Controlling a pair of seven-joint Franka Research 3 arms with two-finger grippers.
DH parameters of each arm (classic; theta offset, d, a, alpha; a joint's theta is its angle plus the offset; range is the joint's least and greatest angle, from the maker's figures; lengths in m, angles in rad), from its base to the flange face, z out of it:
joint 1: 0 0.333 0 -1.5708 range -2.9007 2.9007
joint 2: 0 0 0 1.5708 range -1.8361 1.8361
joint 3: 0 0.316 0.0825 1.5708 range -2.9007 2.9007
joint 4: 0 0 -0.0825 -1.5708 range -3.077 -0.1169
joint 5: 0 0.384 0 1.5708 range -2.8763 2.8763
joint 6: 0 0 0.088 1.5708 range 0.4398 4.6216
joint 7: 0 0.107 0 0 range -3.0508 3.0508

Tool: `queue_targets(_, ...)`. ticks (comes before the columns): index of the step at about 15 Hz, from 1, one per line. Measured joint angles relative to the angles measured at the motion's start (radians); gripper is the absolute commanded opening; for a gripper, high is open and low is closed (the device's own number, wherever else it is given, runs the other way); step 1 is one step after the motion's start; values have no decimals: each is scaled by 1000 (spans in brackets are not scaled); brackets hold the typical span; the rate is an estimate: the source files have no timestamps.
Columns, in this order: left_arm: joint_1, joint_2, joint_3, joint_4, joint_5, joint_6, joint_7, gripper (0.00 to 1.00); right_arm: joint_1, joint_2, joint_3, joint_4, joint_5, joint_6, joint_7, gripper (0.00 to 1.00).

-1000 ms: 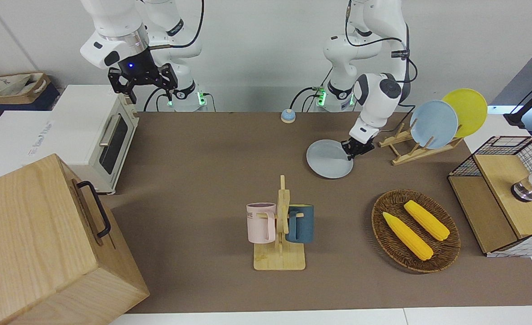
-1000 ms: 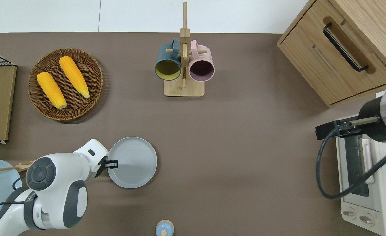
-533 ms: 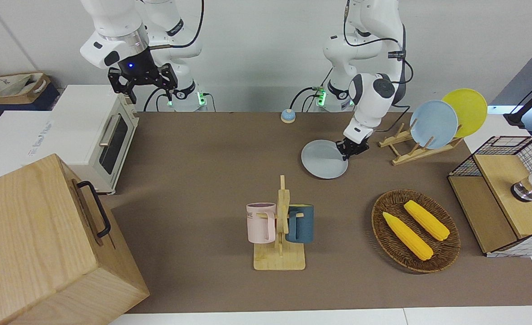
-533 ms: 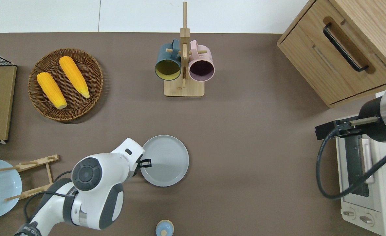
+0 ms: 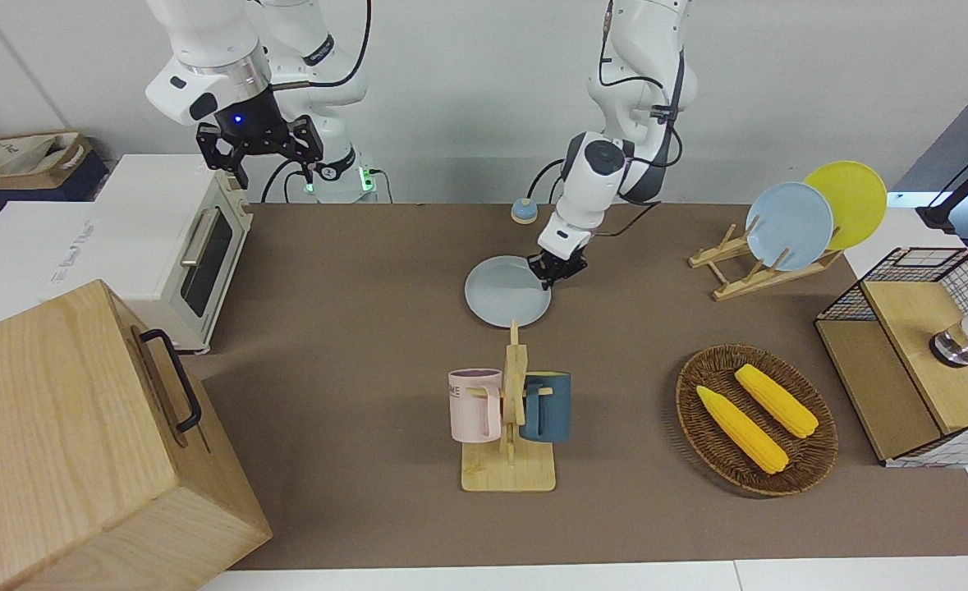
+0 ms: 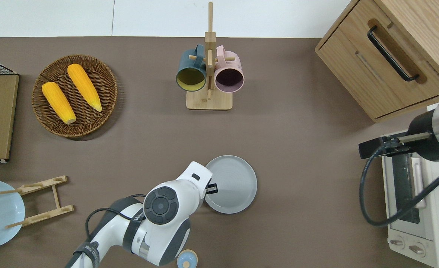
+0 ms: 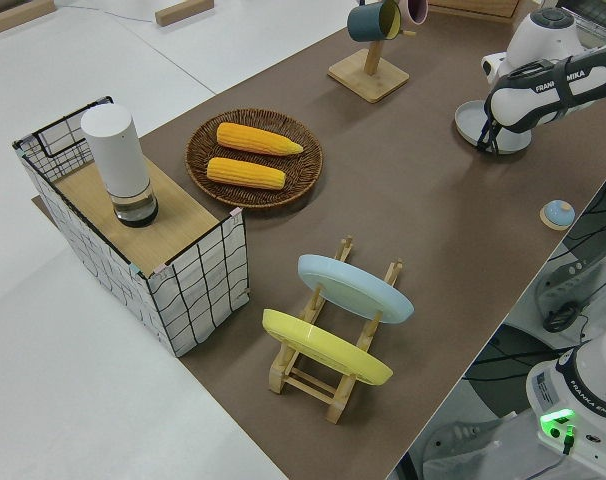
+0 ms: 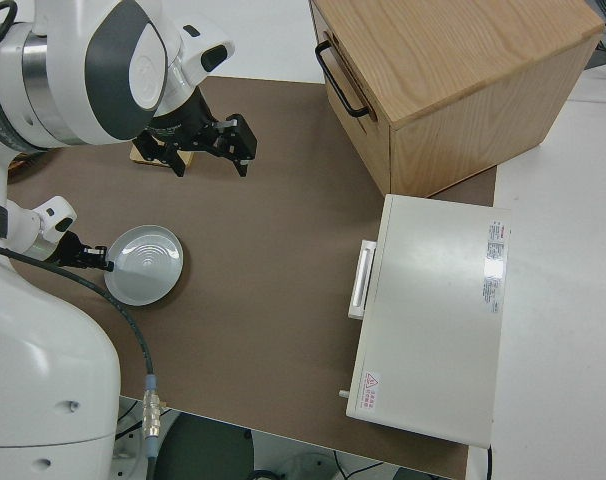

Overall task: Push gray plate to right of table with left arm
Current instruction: 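Push the gray plate with the left gripper toward the toaster oven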

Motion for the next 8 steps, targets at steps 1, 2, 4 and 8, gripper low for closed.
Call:
queue_targets(1,-26,18,-1,25,0,3,-38,0,0,0,0,0,0,0,0,983)
queue_targets(2,-50,37,-1,50,2,3,-74,0,0,0,0,0,0,0,0,983)
queue_targets(4,-90,75,-2,92,10,4,-131,0,0,0,0,0,0,0,0,983)
queue_targets(8,-140,142,-2,166,25,11,-217,0,0,0,0,0,0,0,0,983)
